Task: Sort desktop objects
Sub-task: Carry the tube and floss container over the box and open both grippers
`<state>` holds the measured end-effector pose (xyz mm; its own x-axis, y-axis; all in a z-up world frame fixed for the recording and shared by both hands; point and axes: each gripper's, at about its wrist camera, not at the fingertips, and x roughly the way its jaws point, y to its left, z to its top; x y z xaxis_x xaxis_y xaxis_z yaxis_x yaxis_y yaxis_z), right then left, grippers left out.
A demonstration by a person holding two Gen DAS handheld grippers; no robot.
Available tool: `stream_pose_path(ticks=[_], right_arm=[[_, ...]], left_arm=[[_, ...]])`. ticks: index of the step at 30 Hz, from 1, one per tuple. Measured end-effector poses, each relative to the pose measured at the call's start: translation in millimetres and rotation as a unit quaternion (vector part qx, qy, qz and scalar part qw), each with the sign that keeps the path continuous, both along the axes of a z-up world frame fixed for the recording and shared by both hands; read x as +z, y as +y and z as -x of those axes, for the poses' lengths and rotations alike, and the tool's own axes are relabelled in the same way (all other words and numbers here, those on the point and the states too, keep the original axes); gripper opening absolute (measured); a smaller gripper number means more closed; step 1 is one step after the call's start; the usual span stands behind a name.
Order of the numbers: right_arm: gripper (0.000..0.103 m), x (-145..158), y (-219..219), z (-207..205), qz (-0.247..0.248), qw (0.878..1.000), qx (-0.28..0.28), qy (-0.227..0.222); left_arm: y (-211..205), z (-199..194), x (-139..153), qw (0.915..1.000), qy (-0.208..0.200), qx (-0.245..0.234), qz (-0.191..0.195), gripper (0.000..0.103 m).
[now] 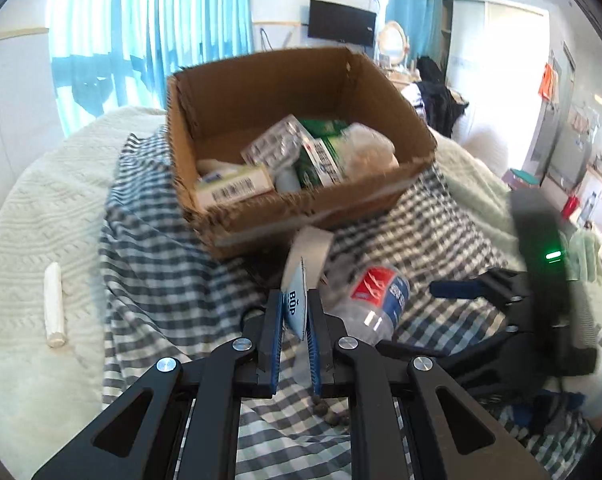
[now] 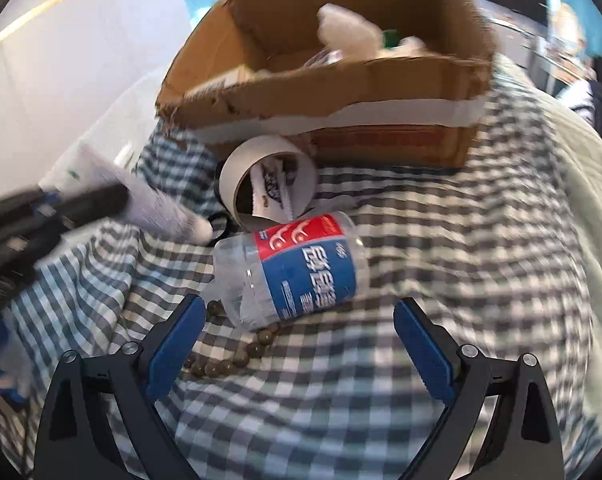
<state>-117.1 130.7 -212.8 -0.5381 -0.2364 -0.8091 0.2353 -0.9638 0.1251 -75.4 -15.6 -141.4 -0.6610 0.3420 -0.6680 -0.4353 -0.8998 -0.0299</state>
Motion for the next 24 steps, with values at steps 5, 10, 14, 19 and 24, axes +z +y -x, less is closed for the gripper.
stream_pose_path(ticks=[5,10,14,19,24], right_arm=[[0.096,-14.7,-8.2,26.3,-0.016,0.998,0.061,-0.022],[0.088,-28.9,-18.3,29.5,-0.027,0.995,0.094,-0.034],[0.088,-14.8,-23.4,11.9,-0.043,0.994,0.102,0.017],[0.088,9.7,-23.6,-19.1,-0.058,0.992,0.078,0.077],[0.088,41.0,-14.1,-50.3,-0.046,0.988,0.044,0.141]], left_arm=[[-15.8,5.7,8.4,0.9992,0.001,0.017,-0.035,0.011],[-21.6,8.2,14.1,0.9984,0.013,0.028,-0.047,0.011],[-23.3,4.8,23.4,0.9976,0.029,0.033,-0.053,0.011],[-25.1,-5.9,43.0,0.9955,0.063,0.040,-0.058,0.011],[-21.7,-20.3,62.8,0.9915,0.107,0.053,-0.053,0.011]])
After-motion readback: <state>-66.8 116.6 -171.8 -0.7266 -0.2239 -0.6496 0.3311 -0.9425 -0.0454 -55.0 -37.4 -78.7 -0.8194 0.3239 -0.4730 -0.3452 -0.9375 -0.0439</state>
